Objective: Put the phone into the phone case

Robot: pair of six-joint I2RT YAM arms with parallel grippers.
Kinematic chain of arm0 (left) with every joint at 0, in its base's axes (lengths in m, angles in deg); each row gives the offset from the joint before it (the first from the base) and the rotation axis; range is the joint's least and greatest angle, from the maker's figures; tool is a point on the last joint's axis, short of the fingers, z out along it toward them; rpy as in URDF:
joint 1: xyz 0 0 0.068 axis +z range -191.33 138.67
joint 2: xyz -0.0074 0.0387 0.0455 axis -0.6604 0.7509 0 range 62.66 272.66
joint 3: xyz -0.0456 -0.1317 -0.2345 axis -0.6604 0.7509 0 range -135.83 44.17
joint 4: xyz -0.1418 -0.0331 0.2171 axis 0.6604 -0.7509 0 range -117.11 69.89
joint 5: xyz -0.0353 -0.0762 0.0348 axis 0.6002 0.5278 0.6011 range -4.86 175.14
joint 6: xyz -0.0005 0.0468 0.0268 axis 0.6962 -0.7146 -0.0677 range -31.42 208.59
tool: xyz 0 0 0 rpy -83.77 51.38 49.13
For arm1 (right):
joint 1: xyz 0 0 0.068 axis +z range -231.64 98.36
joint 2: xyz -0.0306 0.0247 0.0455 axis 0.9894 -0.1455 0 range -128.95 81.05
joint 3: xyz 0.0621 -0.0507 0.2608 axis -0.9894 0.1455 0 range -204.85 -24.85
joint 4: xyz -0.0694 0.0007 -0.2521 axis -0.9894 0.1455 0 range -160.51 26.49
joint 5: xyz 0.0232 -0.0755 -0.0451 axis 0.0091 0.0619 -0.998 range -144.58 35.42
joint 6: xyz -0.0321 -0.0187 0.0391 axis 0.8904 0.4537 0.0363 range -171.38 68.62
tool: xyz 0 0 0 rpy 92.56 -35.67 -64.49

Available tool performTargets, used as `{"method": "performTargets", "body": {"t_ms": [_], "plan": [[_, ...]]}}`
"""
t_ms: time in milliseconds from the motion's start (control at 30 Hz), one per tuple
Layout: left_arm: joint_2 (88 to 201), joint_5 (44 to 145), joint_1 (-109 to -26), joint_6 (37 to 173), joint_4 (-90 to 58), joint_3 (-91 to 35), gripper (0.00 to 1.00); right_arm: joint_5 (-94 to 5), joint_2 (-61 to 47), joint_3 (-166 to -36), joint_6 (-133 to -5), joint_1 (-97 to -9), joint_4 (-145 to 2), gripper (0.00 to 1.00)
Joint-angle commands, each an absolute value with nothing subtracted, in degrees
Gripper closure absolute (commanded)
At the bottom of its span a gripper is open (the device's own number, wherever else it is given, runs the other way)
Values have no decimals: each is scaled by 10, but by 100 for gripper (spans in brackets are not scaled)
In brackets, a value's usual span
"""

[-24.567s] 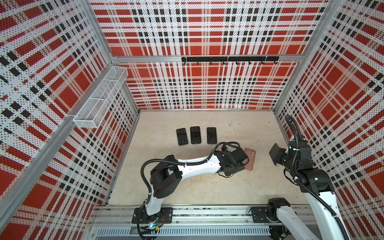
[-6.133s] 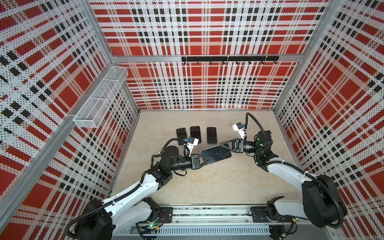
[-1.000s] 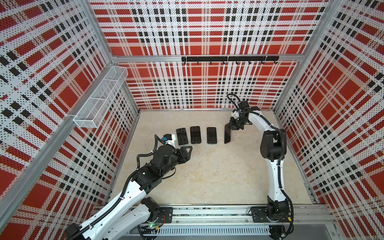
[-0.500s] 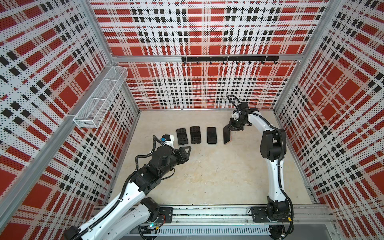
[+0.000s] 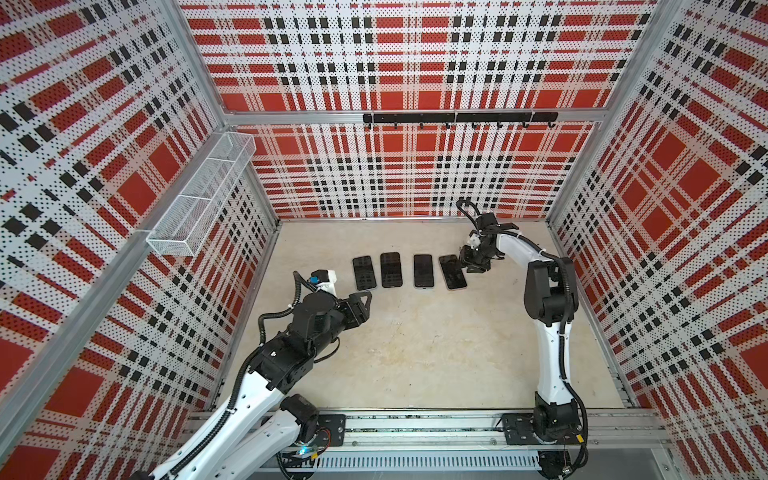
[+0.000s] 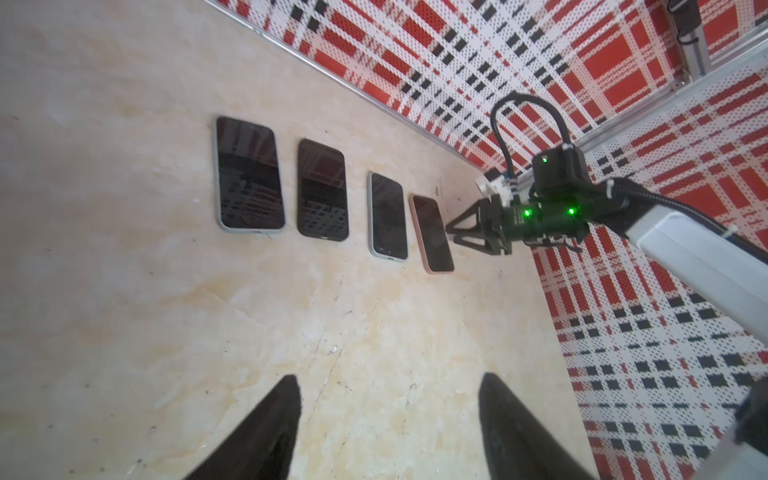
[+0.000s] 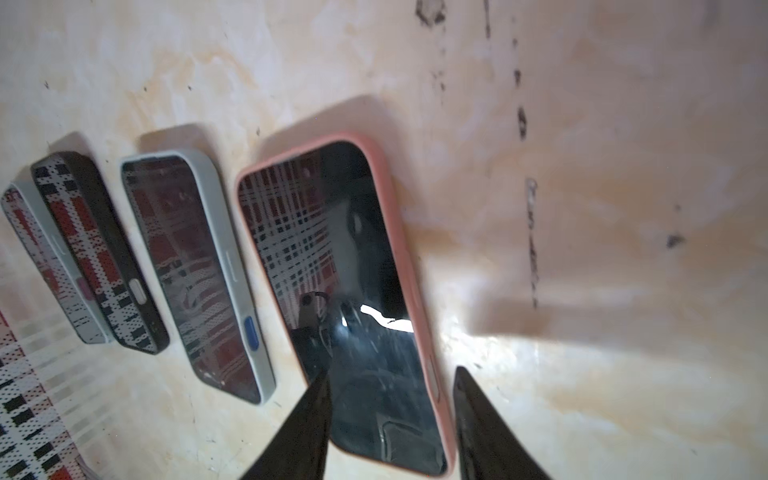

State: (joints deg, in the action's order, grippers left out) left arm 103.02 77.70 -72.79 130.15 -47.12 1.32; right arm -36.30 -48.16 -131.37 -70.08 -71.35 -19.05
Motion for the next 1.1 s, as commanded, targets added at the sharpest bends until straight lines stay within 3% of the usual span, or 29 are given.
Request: {"method": "performTargets", "body": {"t_ms": [0,400,600,733,900,1067], "plan": [[1013,697,-704,1253,-515,-23,18,-405,-405,-1279,-686,-719,-218,47],[1015,618,-584,1120,-482,3,0,-493,-149,-1019,-620,-779,-358,39],[1028,567,-541,984,-259,158,0,-606,79,-700,-479,-786,-655,36],[1067,568,-473,977,-60,275,0,-641,183,-488,-440,-787,-922,34],[1203,585,-429,984,52,280,0,-617,96,-408,-478,-788,-1129,33],[1346,651,-421,972,213,271,0,-574,-38,-422,-487,-804,-1291,34]]}}
